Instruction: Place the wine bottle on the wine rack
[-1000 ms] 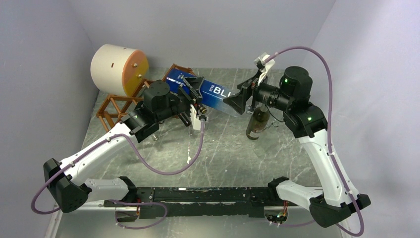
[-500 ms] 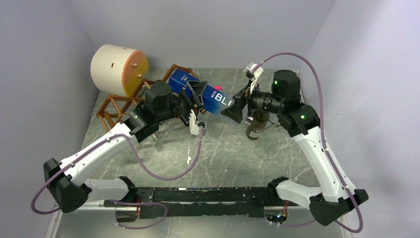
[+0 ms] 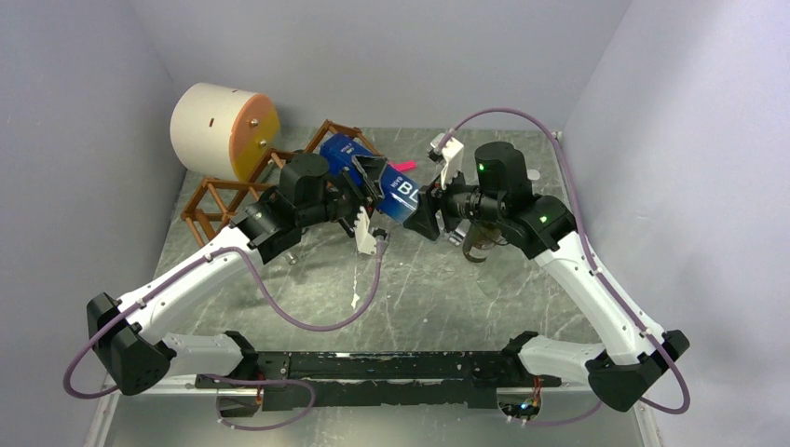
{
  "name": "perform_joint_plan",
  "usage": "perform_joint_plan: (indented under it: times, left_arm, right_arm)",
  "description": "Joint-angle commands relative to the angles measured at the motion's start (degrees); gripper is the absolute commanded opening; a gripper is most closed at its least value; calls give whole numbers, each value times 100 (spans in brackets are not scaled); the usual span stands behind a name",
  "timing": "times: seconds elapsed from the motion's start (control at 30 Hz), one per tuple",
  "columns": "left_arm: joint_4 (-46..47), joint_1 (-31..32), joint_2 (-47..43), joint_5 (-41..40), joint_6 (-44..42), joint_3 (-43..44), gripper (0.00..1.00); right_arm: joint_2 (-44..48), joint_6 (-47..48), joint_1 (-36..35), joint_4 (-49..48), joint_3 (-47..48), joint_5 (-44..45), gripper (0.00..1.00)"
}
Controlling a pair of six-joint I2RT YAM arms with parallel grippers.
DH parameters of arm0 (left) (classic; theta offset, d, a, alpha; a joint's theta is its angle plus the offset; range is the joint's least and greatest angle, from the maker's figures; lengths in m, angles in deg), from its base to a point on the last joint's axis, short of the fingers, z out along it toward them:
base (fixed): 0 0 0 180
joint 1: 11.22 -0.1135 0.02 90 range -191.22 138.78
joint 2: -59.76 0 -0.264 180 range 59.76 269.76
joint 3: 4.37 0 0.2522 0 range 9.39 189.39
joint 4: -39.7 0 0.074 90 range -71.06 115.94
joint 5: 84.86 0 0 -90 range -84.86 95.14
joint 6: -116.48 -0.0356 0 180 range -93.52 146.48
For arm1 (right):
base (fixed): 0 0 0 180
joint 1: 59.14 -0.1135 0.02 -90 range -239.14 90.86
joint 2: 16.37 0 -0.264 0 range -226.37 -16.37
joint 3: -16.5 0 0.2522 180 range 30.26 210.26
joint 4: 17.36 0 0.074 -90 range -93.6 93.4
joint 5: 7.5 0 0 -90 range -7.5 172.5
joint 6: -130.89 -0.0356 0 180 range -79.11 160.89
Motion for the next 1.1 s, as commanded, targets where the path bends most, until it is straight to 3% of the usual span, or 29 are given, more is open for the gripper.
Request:
perform_joint_plan:
  times: [0.0,0.1,0.23,0.4,0.7,0.77,0.87,1.07]
  left_arm:
    - [991,95,-79,134,341,727,7]
    - [933,95,-38,101,447,793,7]
    - [705,95,65,115,688,1057,7]
    - [191,87,310,51,1088,1542,7]
    - [277,84,267,155,1528,1559,9]
    - [431,88,211,158,1723,1394,22]
    - [765,87,83,118,1905,1047,50]
    - [1357,85,-75,-138,2156,373,85]
  right_arm:
    - [53,40,-154,-190,28,243,66]
    - [191,-54,-165,-216,-93,286,76]
    - [296,-172,-163,-294,-258,429,72]
    - [411,-288,-169,-446,-366,647,49]
    - [446,-579,-173,-730,-304,994,1]
    - [496,-664,-170,-868,-298,1192,0]
    - [609,-771,-167,-1095,-302,1431,0]
    - [787,-884,-163,-1343,-197,1646,0]
